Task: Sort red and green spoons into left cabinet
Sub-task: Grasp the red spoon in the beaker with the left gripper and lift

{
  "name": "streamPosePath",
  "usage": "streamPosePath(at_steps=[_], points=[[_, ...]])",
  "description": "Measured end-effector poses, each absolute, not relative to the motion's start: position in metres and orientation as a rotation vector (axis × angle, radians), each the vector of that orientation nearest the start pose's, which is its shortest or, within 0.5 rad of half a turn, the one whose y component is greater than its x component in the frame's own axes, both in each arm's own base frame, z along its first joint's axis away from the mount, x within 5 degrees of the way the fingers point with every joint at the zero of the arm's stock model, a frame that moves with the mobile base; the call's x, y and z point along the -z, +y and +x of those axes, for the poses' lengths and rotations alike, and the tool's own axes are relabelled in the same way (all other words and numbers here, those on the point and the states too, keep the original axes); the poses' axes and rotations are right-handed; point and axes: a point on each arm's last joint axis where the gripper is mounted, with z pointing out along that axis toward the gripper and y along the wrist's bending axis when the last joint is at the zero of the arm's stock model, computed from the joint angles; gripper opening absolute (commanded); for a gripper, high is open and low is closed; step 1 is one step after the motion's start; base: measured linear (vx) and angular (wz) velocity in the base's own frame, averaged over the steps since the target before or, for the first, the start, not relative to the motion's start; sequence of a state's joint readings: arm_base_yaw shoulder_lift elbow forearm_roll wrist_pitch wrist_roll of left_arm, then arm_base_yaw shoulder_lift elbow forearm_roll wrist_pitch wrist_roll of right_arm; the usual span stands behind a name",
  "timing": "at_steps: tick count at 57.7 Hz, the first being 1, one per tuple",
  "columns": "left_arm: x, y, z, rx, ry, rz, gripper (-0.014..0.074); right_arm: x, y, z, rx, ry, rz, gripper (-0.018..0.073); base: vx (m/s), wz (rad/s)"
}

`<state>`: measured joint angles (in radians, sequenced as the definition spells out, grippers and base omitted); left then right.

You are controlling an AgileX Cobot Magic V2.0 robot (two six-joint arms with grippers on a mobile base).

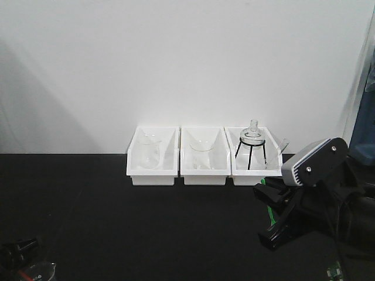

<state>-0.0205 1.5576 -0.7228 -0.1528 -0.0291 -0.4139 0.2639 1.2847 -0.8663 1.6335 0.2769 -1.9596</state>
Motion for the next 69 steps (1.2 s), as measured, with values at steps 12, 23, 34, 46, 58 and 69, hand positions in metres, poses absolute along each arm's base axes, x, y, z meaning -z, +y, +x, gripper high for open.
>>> streamPosePath(at_steps=[12, 23, 34, 46, 58, 69], points=[[-0.185, -0.005, 0.308, 0.294, 2.199, -0.623, 0.0482, -0.317, 0.097, 0.269, -0.204, 1.739, -0.712, -0.0004, 0.00, 0.00], [-0.180, -0.005, 0.312, 0.291, 2.181, -0.620, 0.0479, -0.317, 0.096, 0.270, -0.190, 1.744, -0.704, -0.0004, 0.00, 0.00], [-0.175, -0.004, 0.314, 0.288, 2.175, -0.620, 0.0422, -0.317, 0.095, 0.270, -0.184, 1.747, -0.698, -0.0004, 0.00, 0.00], [-0.173, -0.004, 0.315, 0.286, 2.180, -0.622, 0.0173, -0.317, 0.095, 0.270, -0.181, 1.748, -0.697, -0.0004, 0.00, 0.00], [-0.175, -0.004, 0.317, 0.289, 2.148, -0.615, -0.0009, -0.317, 0.095, 0.270, -0.178, 1.749, -0.695, -0.0004, 0.00, 0.00], [-0.177, -0.004, 0.318, 0.292, 2.124, -0.610, -0.0008, -0.317, 0.095, 0.270, -0.178, 1.749, -0.695, -0.0004, 0.00, 0.00]])
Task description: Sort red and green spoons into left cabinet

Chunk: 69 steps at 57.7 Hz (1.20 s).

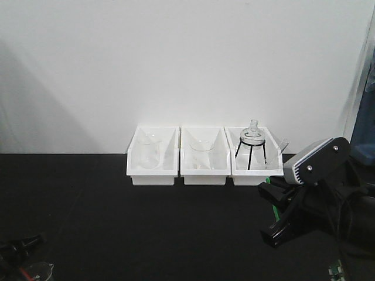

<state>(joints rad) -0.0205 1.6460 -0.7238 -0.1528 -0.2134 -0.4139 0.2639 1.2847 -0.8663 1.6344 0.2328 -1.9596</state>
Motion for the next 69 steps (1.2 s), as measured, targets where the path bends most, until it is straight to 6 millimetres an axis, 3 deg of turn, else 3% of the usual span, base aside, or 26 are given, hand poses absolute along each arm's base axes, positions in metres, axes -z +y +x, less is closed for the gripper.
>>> streamPosePath(at_steps=[12, 26, 36, 50, 59, 69], points=[[-0.192, -0.004, 0.317, 0.291, 2.065, -0.541, -0.0008, -0.317, 0.095, 0.270, -0.178, 1.749, -0.695, -0.0004, 0.00, 0.00], [-0.240, -0.010, 0.303, 0.220, 1.968, -0.203, -0.0006, -0.317, 0.095, 0.271, -0.188, 1.752, -0.679, -0.0004, 0.00, 0.00], [-0.284, -0.013, 0.277, 0.146, 1.865, -0.031, -0.0006, -0.318, 0.095, 0.271, -0.210, 1.757, -0.646, -0.0004, 0.00, 0.00], [-0.328, -0.006, 0.226, 0.040, 1.826, -0.018, -0.0006, -0.331, 0.091, 0.262, -0.219, 1.720, -0.597, -0.0004, 0.00, 0.00], [-0.344, -0.004, 0.196, -0.009, 1.828, -0.017, -0.0006, -0.347, 0.085, 0.251, -0.204, 1.679, -0.546, -0.0004, 0.00, 0.00], [-0.353, -0.009, 0.176, -0.010, 1.812, 0.027, -0.0006, -0.363, 0.080, 0.238, -0.233, 1.644, -0.469, -0.0004, 0.00, 0.00]])
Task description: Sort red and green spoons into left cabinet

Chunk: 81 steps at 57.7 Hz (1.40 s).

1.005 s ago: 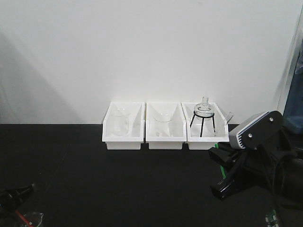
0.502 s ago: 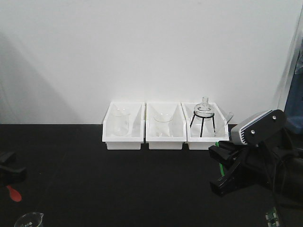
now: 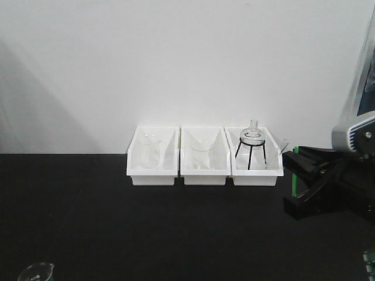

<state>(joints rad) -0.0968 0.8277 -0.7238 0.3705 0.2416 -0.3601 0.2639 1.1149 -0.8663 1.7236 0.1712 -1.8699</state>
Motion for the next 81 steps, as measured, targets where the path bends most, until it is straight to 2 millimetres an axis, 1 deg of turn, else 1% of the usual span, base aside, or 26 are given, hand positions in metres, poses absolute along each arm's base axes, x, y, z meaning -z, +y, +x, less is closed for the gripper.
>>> streamPosePath(at_steps=[8, 15, 22, 31, 40, 48, 58, 68, 81], points=[[-0.353, -0.017, 0.172, 0.032, 1.829, 0.076, -0.0006, -0.371, 0.078, 0.230, -0.267, 1.622, -0.426, -0.0004, 0.00, 0.00], [-0.351, -0.027, 0.170, 0.094, 1.841, 0.127, -0.0006, -0.372, 0.076, 0.224, -0.288, 1.620, -0.405, -0.0003, 0.00, 0.00], [-0.351, -0.037, 0.168, 0.142, 1.839, 0.207, -0.0006, -0.363, 0.074, 0.214, -0.288, 1.634, -0.407, -0.0003, 0.00, 0.00], [-0.351, -0.049, 0.165, 0.211, 1.834, 0.303, -0.0006, -0.348, 0.067, 0.193, -0.257, 1.645, -0.424, -0.0003, 0.00, 0.00], [-0.351, -0.058, 0.161, 0.262, 1.817, 0.374, -0.0004, -0.339, 0.059, 0.172, -0.224, 1.638, -0.411, -0.0003, 0.00, 0.00], [-0.354, -0.059, 0.150, 0.278, 1.778, 0.417, -0.0003, -0.333, 0.054, 0.155, -0.230, 1.620, -0.395, -0.0003, 0.00, 0.00], [-0.353, -0.053, 0.128, 0.279, 1.712, 0.424, -0.0001, -0.328, 0.049, 0.139, -0.255, 1.598, -0.364, -0.0003, 0.00, 0.00], [-0.345, -0.048, 0.112, 0.279, 1.683, 0.420, -0.0001, -0.327, 0.048, 0.135, -0.263, 1.595, -0.355, -0.0003, 0.00, 0.00], [-0.343, -0.046, 0.108, 0.277, 1.668, 0.414, -0.0001, -0.327, 0.048, 0.135, -0.263, 1.595, -0.355, -0.0003, 0.00, 0.00]])
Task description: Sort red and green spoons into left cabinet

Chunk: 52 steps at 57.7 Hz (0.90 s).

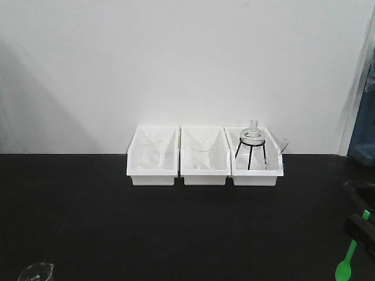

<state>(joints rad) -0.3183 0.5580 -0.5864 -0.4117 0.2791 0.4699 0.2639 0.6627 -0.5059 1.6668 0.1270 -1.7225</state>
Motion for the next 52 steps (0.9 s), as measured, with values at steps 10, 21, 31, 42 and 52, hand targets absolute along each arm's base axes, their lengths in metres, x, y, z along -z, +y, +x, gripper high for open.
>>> streamPosePath(at_steps=[10, 21, 31, 42, 52], points=[[-0.3432, -0.0462, 0.1079, 0.277, 1.668, 0.414, -0.0001, -0.3265, 0.0484, 0.1350, -0.263, 1.595, -0.355, -0.0003, 0.00, 0.00], [-0.3422, -0.0466, 0.1076, 0.283, 1.679, 0.419, -0.0001, -0.3265, 0.0484, 0.1350, -0.263, 1.595, -0.355, -0.0003, 0.00, 0.00], [-0.3414, -0.0469, 0.1073, 0.285, 1.687, 0.424, -0.0001, -0.3265, 0.0484, 0.1350, -0.263, 1.595, -0.355, -0.0003, 0.00, 0.00], [-0.3414, -0.0469, 0.1073, 0.285, 1.688, 0.424, -0.0001, -0.3265, 0.0484, 0.1350, -0.263, 1.595, -0.355, -0.0003, 0.00, 0.00], [-0.3414, -0.0469, 0.1073, 0.285, 1.688, 0.424, -0.0001, -0.3265, 0.0484, 0.1350, -0.263, 1.595, -0.355, -0.0003, 0.00, 0.00]])
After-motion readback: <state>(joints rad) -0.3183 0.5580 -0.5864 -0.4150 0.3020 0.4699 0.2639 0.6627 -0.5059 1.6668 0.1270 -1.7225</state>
